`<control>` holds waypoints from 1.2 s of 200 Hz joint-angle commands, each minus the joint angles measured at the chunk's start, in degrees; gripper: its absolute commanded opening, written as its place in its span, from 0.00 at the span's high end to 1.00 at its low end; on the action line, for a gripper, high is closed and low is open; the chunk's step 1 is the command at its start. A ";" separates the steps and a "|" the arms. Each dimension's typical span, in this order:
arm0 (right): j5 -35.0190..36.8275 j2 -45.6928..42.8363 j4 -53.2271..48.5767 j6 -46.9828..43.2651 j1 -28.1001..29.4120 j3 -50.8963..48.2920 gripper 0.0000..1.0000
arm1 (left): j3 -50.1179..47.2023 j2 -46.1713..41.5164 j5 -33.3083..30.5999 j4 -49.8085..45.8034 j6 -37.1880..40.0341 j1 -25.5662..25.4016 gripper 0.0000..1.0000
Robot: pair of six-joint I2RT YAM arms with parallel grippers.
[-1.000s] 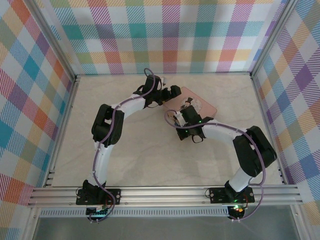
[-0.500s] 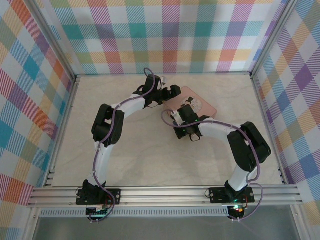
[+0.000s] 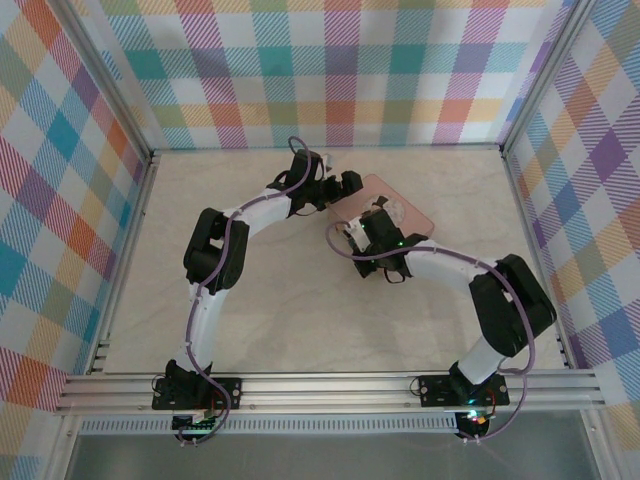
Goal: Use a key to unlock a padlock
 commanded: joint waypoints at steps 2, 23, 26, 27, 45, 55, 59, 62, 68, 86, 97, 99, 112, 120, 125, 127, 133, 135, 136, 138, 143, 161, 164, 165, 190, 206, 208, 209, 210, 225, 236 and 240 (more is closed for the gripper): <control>0.08 -2.17 -4.16 2.45 0.67 0.61 1.00 | 0.86 0.51 2.00 -1.47 -0.44 -0.95 0.00; 0.58 -2.41 -5.29 2.08 1.01 -0.01 1.00 | 1.10 0.70 2.22 -1.47 -0.37 -0.95 0.00; 0.71 -2.20 -5.49 1.96 1.15 0.09 1.00 | 1.14 0.77 2.26 -1.42 -0.39 -0.95 0.00; 0.78 -2.16 -5.54 1.91 1.18 0.09 1.00 | 1.22 0.74 2.26 -1.44 -0.39 -0.95 0.00; 3.36 -1.33 -5.29 1.42 2.38 0.32 1.00 | 1.21 0.88 2.74 -1.24 -0.45 -1.10 0.00; 4.09 -1.24 -3.72 0.92 2.70 0.28 1.00 | 1.29 1.04 3.09 -1.12 -0.45 -1.26 0.00; 4.14 -1.12 -2.96 0.79 2.74 0.27 1.00 | 1.29 1.12 3.22 -1.09 -0.53 -1.30 0.00; 4.04 -1.00 -2.43 0.78 2.78 0.39 1.00 | 1.29 1.14 3.38 -1.04 -0.54 -1.38 0.00; 3.57 -0.41 -1.79 0.74 2.79 1.01 1.00 | 1.36 1.29 3.57 -0.95 -0.65 -1.54 0.00; 2.23 2.85 -0.18 -2.36 2.79 4.58 1.00 | 1.64 1.73 4.32 -0.75 -1.00 -2.07 0.00; 1.27 4.86 1.96 -3.66 2.79 6.70 1.00 | 1.81 1.99 4.76 -0.62 -1.01 -2.44 0.00; 1.22 5.19 2.30 -3.86 2.79 7.02 1.00 | 1.86 1.97 4.80 -0.59 -0.96 -2.51 0.00; 0.93 6.76 5.65 -5.33 2.79 8.87 1.00 | 2.00 2.17 4.90 -0.84 -0.91 -2.95 0.00; 0.10 7.47 7.76 -6.40 2.79 8.97 1.00 | 1.99 2.24 4.90 -0.75 -0.99 -3.05 0.00; -0.17 8.06 7.97 -6.73 2.79 9.39 1.00 | 1.91 2.31 5.04 -0.68 -1.04 -3.06 0.00; -0.20 8.18 7.89 -6.76 2.79 9.69 1.00 | 1.91 2.36 5.07 -0.69 -1.03 -3.06 0.00; -0.35 8.56 7.60 -6.77 2.81 10.01 1.00 | 1.91 2.37 5.08 -0.70 -1.07 -3.06 0.00; -0.37 8.57 7.73 -6.72 2.84 9.91 1.00 | 1.84 2.33 5.08 -0.70 -1.06 -3.06 0.00; -0.38 8.54 7.88 -6.74 2.86 9.79 1.00 | 1.83 2.31 5.08 -0.73 -1.03 -3.06 0.00; -0.38 8.41 8.22 -6.58 2.87 9.53 1.00 | 1.78 2.29 5.03 -0.68 -1.08 -3.06 0.00; -0.22 8.05 9.11 -6.16 2.83 8.51 1.00 | 1.67 2.23 4.93 -0.68 -1.00 -3.04 0.00; -0.06 5.38 10.55 -4.66 2.86 4.81 1.00 | 1.56 2.02 4.54 -0.77 -0.82 -2.85 0.00; -0.11 4.91 10.29 -4.35 2.88 4.37 1.00 | 1.48 1.98 4.41 -0.76 -0.81 -2.80 0.00; -0.11 4.73 10.13 -4.24 2.88 4.25 1.00 | 1.47 1.96 4.41 -0.76 -0.82 -2.75 0.00; 1.12 0.49 6.89 -2.12 2.79 0.58 1.00 | 0.58 1.37 3.99 -0.14 -1.15 -1.89 0.00; 2.25 -0.18 4.21 -1.95 2.61 0.31 1.00 | -0.05 0.89 3.67 0.10 -1.36 -1.41 0.00; 2.15 -0.29 4.20 -1.94 2.61 0.26 1.00 | -0.14 0.77 3.67 0.18 -1.47 -1.33 0.00; 1.98 -0.41 4.23 -1.93 2.61 0.18 1.00 | -0.21 0.74 3.63 0.19 -1.50 -1.32 0.00; 1.81 -0.52 4.29 -1.93 2.62 0.09 1.00 | -0.34 0.68 3.61 0.33 -1.52 -1.26 0.00; -0.55 -2.53 6.36 -1.47 2.59 -1.51 1.00 | -2.27 -0.69 3.04 1.94 -2.42 -0.71 0.00; -1.71 -3.48 6.42 -0.85 2.59 -1.64 1.00 | -4.54 -2.38 2.38 3.25 -2.79 -0.22 0.00; -2.21 -3.79 6.36 -0.73 2.59 -1.68 1.00 | -5.37 -2.99 2.00 3.65 -2.77 -0.04 0.00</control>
